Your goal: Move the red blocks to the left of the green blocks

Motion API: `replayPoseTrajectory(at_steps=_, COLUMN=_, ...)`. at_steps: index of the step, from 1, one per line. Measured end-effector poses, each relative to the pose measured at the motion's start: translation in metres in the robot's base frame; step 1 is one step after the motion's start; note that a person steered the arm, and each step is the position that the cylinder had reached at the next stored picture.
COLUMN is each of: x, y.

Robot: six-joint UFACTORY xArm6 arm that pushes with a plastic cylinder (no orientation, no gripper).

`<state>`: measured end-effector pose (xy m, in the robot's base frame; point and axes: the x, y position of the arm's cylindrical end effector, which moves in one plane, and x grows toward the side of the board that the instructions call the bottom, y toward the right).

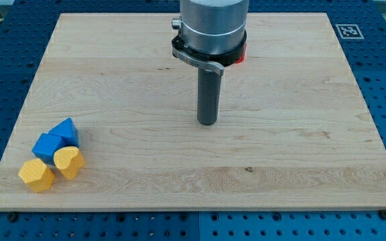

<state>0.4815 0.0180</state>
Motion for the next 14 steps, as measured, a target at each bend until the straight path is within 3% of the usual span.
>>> replayPoseTrajectory(at_steps=3, x=-0.020, y=-0.018)
replayPoseTrajectory(at_steps=6, x=-0.047, y=-0.137)
replayPoseTrajectory(at_steps=7, x=-0.050, y=-0.133)
replayPoseTrajectory(at_steps=9, x=-0.123, y=-0.078)
replayPoseTrajectory(at_steps=11, x=-0.125, y=-0.067)
replayPoseTrajectory(at_steps=12, x=-0.123, y=-0.018)
replayPoseTrajectory(at_steps=14, x=-0.116, y=0.008)
